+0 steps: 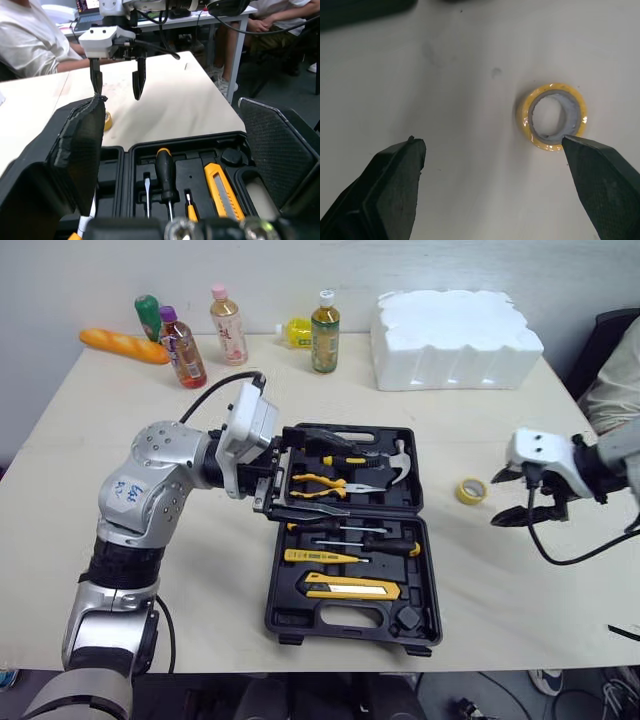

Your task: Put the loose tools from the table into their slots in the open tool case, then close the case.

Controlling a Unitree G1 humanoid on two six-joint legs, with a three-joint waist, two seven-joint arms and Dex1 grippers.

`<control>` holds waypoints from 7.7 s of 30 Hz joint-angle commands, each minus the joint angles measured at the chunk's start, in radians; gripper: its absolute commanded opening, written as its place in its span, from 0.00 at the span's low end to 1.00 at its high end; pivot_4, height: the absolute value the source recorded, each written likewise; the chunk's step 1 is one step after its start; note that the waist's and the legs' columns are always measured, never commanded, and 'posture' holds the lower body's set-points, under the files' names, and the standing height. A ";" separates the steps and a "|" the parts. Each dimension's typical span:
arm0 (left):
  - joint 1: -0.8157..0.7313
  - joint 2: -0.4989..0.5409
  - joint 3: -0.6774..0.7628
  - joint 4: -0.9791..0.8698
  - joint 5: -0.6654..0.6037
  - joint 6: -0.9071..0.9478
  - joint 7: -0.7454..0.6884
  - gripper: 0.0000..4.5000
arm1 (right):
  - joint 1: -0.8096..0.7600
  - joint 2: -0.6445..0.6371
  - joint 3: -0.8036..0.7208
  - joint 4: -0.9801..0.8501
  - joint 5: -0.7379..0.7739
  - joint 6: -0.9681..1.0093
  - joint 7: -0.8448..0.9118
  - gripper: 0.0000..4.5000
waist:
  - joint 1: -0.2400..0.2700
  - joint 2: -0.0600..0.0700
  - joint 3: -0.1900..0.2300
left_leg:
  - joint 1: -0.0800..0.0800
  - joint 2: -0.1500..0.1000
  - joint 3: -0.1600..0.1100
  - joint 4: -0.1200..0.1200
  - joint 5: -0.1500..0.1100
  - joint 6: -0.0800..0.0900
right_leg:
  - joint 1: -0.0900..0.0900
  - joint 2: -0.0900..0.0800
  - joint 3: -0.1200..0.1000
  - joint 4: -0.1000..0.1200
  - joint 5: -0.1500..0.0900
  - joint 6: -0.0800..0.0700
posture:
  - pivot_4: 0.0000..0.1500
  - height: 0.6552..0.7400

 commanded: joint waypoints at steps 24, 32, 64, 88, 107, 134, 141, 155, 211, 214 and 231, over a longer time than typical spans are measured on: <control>-0.004 -0.016 -0.034 -0.047 0.031 -0.044 0.025 1.00 | -0.122 0.167 0.003 0.312 -0.203 -0.247 -0.025 0.14 | -0.003 0.000 0.000 | 0.000 0.000 0.000 0.006 0.000 -0.001 | 0.001 0.000 -0.001 0.001 0.000 0.000 | 1.00 1.00; 0.089 0.040 -0.077 -0.075 0.046 -0.073 -0.076 1.00 | 0.207 0.041 -0.225 -0.463 0.138 0.079 0.080 0.01 | 0.002 0.001 0.000 | -0.001 0.000 -0.002 0.005 0.000 -0.001 | 0.001 0.000 -0.002 0.002 0.000 0.000 | 1.00 1.00; 0.274 0.071 -0.206 -0.185 0.155 -0.221 -0.116 1.00 | 0.890 -0.049 -0.325 -1.333 0.479 0.505 -0.355 0.01 | 0.027 -0.001 0.000 | 0.001 0.001 -0.004 0.012 -0.006 0.003 | 0.006 -0.001 0.001 -0.001 -0.001 -0.002 | 1.00 1.00; 0.266 0.093 -0.185 -0.162 0.162 -0.240 -0.109 1.00 | 0.869 -0.040 -0.599 -1.349 0.754 0.557 -0.366 0.73 | 0.026 -0.001 0.001 | 0.001 0.001 -0.005 0.012 -0.007 0.006 | 0.007 -0.001 0.001 -0.002 -0.001 -0.002 | 1.00 1.00; 0.248 0.103 -0.188 -0.091 0.166 -0.275 -0.160 1.00 | 1.203 0.291 -0.373 -1.017 0.418 -0.055 -0.401 0.01 | 0.023 -0.002 0.001 | 0.007 0.001 -0.004 0.009 -0.006 0.004 | 0.014 -0.001 0.001 -0.006 0.000 -0.001 | 1.00 1.00; 0.235 0.118 -0.162 -0.060 0.175 -0.301 -0.168 1.00 | 1.267 0.308 -0.294 -0.896 0.485 0.158 -0.540 0.01 | 0.022 -0.009 -0.004 | 0.024 0.003 -0.011 -0.006 -0.006 0.005 | 0.032 -0.001 -0.004 -0.018 0.000 -0.005 | 1.00 1.00; 0.232 0.111 -0.169 -0.062 0.179 -0.297 -0.164 1.00 | 1.308 0.316 -0.326 -0.939 0.495 0.126 -0.584 0.01 | 0.023 -0.015 -0.010 | 0.026 0.004 -0.012 -0.007 -0.008 0.005 | 0.036 -0.002 -0.005 -0.023 0.000 -0.005 | 1.00 1.00; 0.235 0.133 -0.041 0.177 0.246 -0.273 0.000 1.00 | 1.219 0.256 -0.692 -1.278 0.853 0.315 -0.771 0.01 | 0.023 -0.002 -0.001 | 0.020 0.003 -0.013 -0.006 -0.007 0.004 | 0.029 -0.003 -0.005 -0.021 0.001 -0.005 | 1.00 1.00; 0.252 0.191 0.096 0.461 0.372 -0.068 0.145 0.39 | 0.740 0.230 -0.519 -0.964 0.374 0.497 -0.733 0.23 | -0.007 -0.003 -0.001 | 0.007 0.000 -0.001 -0.005 0.000 0.000 | 0.000 0.000 -0.001 0.001 0.002 -0.002 | 1.00 1.00; 0.167 0.193 0.125 0.395 0.300 0.151 0.172 0.69 | 0.701 0.247 -0.623 -0.967 0.461 0.621 -0.766 0.55 | 0.003 -0.004 0.000 | 0.006 0.000 -0.004 -0.003 -0.002 0.003 | 0.000 -0.001 0.000 0.000 0.002 -0.002 | 1.00 1.00; -0.165 -0.015 0.054 0.412 0.249 0.691 0.439 1.00 | 0.322 0.455 -0.532 -0.801 0.548 1.049 -1.039 0.99 | 0.022 -0.005 0.000 | -0.010 -0.003 -0.003 0.004 0.001 -0.002 | -0.019 -0.001 -0.001 0.012 0.004 -0.003 | 1.00 1.00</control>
